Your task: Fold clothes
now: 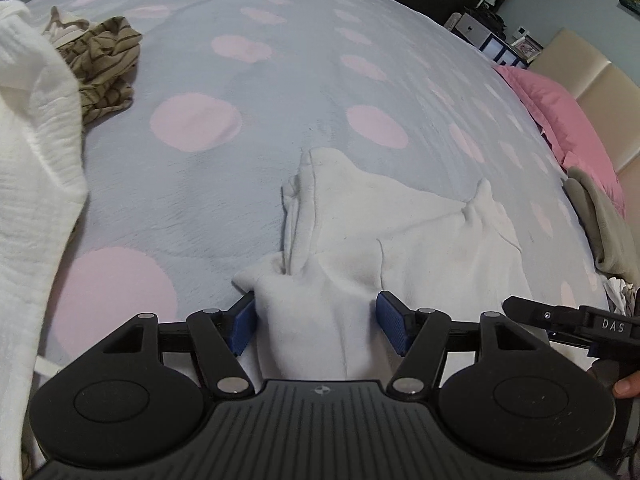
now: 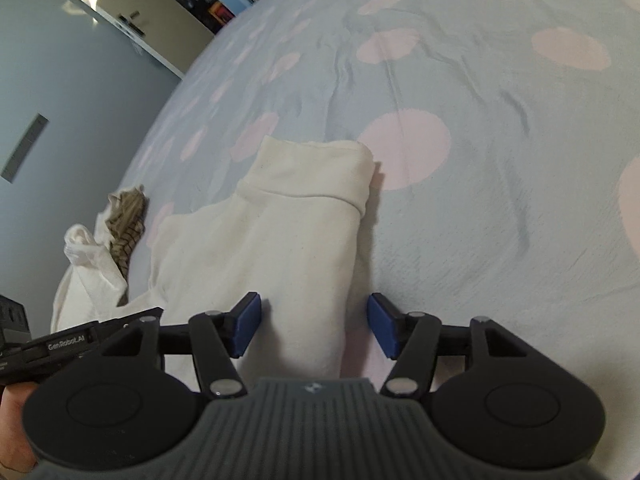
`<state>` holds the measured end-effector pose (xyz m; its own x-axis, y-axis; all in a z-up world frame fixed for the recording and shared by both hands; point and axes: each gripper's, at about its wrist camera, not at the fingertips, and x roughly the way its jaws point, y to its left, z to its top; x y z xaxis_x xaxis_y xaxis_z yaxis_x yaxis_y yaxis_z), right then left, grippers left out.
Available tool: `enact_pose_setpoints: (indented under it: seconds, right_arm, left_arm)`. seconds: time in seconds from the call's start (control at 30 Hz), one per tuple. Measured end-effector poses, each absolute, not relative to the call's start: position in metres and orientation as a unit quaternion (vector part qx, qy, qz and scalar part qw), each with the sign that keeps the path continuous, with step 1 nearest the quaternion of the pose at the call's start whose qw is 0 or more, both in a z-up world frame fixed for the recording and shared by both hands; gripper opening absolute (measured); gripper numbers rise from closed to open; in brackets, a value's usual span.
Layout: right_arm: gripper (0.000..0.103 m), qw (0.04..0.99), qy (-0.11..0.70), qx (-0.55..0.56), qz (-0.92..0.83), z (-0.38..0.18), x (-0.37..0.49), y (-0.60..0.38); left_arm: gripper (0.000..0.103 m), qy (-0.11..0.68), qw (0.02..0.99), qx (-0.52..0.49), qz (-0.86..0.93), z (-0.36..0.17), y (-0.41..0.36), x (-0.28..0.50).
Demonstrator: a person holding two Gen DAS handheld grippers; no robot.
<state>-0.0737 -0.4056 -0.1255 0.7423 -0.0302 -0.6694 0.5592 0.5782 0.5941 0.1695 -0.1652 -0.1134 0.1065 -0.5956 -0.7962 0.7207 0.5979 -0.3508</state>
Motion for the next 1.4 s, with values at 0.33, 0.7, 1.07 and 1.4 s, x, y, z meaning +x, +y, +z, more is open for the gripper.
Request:
enact_pose_setpoints:
  seconds: [0.33, 0.7, 1.07, 1.4]
  right_arm:
    - [0.035, 0.83, 0.299, 0.442, -0.162, -0.136, -0.061, -0.421]
    - [0.018, 0.851, 0.295, 0.409, -0.15, -0.124, -0.056, -0.414]
    - [0.016, 0.889, 0.245, 0.363, -0.135, -0.065, -0.084, -0.382]
    - [0.016, 0.914, 0.202, 0.328, -0.128, -0.016, -0.139, -0.358]
  left_arm:
    - [0.046, 0.48, 0.74, 0.064, -0.467, -0.121, -0.171, 0.174]
    - [0.022, 0.427, 0.757, 0.104, -0.483, -0.103, -0.172, 0.154]
    - [0.019, 0.389, 0.77, 0.081, -0.499, -0.06, -0.151, 0.133]
    - [0.018, 0.322, 0.773, 0.071, -0.542, -0.005, -0.135, 0.088]
